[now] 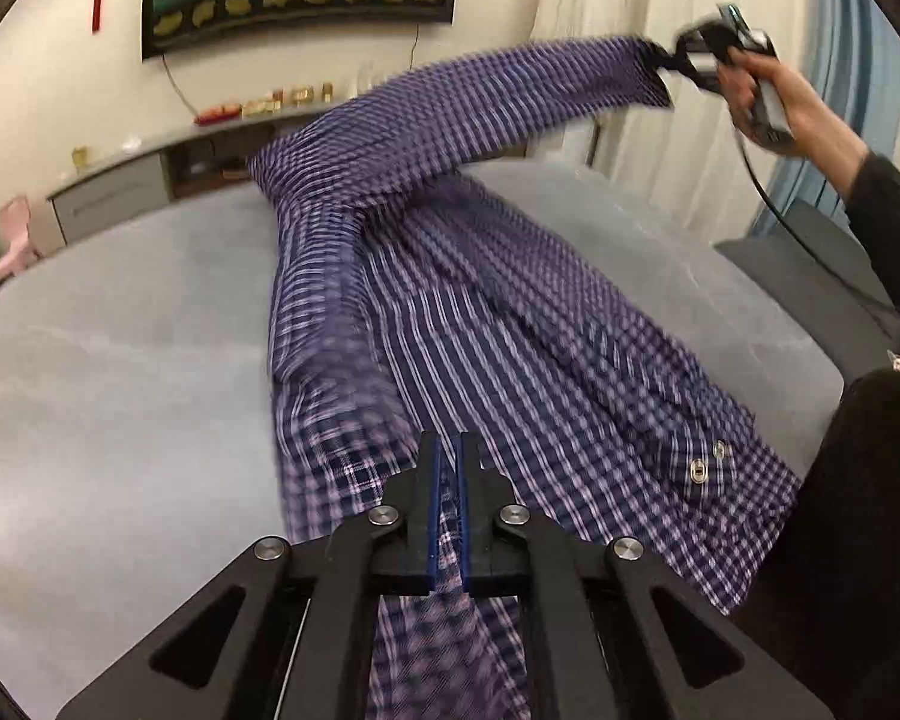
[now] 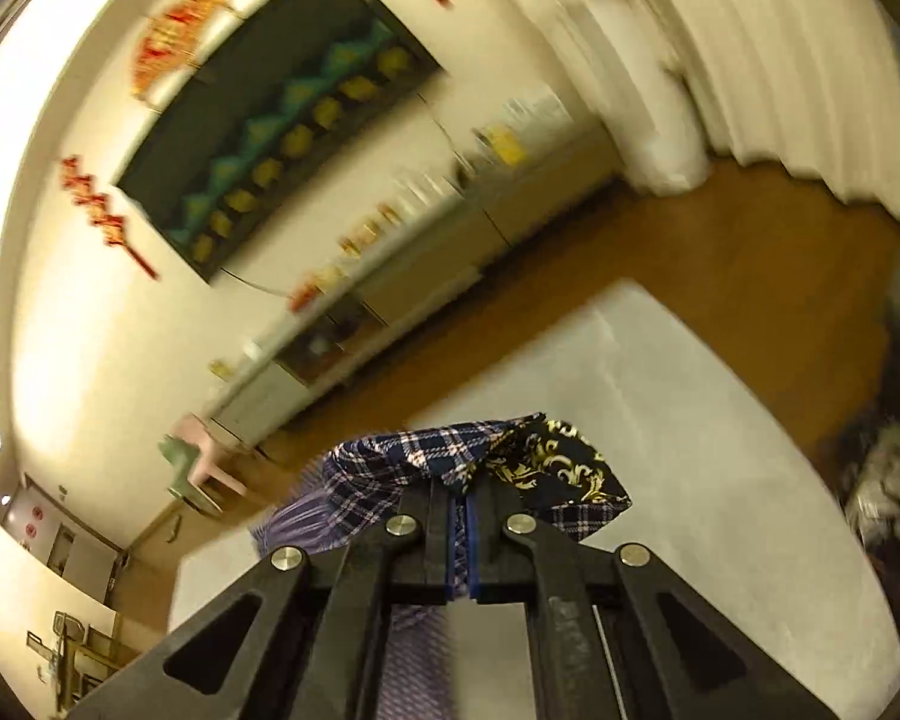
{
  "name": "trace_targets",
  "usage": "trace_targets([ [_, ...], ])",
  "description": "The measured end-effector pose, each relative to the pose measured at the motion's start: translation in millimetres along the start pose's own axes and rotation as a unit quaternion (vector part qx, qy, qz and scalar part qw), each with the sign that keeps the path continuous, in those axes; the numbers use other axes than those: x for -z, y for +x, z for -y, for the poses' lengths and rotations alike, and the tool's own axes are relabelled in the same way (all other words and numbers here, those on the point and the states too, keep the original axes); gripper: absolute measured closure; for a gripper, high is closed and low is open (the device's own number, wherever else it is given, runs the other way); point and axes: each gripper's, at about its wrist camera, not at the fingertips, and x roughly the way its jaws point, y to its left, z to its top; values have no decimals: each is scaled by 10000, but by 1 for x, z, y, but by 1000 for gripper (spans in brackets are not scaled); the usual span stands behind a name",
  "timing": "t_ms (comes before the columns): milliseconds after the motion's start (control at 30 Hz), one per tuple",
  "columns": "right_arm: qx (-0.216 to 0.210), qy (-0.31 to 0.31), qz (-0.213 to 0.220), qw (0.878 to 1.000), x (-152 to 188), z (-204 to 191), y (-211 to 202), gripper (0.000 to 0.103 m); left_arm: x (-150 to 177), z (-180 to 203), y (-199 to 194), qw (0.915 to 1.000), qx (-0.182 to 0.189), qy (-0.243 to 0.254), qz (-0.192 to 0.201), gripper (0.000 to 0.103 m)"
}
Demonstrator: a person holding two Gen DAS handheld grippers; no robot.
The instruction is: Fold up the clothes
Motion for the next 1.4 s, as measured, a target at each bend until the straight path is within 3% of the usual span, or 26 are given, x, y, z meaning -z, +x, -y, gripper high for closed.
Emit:
trace_targets([
  [167,297,231,-726,9966,48,53,44,100,8,-27,-25,9977,257,-630,60,73],
  [233,383,124,-793,9960,52,51,48,98,10,-51,-33,9932,277,-1120,158,65],
  [367,550,-499,-633,9952,54,28,33,95,18,-73,-14,9852,395,-1667,27,64],
  [400,713,-641,-555,9938,53,23,30,91,25,-72,-2,9844,429,-1696,-210,64],
  [467,1242,-956,-285,9872,52,17,21,54,38,-58,12,9859,404,-1508,-608,64],
  [500,1463,-1045,-166,9836,52,15,16,50,46,-48,13,9883,318,-1329,-676,64],
  [567,2017,-1192,177,9720,50,8,1,50,55,-29,9,9896,418,-1055,-888,62],
  [633,2278,-1303,655,9627,51,-5,-23,50,58,-17,4,9885,567,-825,-1131,63],
  [667,2353,-1376,930,9576,51,-14,-37,50,55,-15,-2,9903,528,-716,-1068,63],
  [767,1988,-1811,1441,9523,63,-63,-67,50,29,-25,-18,9955,433,-566,-617,63],
  [833,1364,-2441,919,9557,77,-111,-43,50,6,-37,-20,9964,512,-555,-378,63],
  [900,726,-3046,387,9489,91,-159,-19,49,-24,-48,-1,9967,610,-432,-309,62],
  [967,107,-3608,-145,9325,104,-206,7,43,-53,-59,22,9966,714,-295,-270,62],
  [1067,-278,-4207,-856,9027,126,-269,85,43,-80,-69,69,9955,806,-193,-463,62],
  [1100,-386,-4370,-1075,8922,132,-288,111,43,-81,-71,82,9946,857,-237,-537,62],
  [1233,-332,-4398,-1559,8838,140,-309,207,43,-70,-82,119,9898,944,-538,-923,63],
  [1400,-263,-4418,-2159,8703,150,-335,326,43,-62,-78,121,9896,934,-583,-921,63],
])
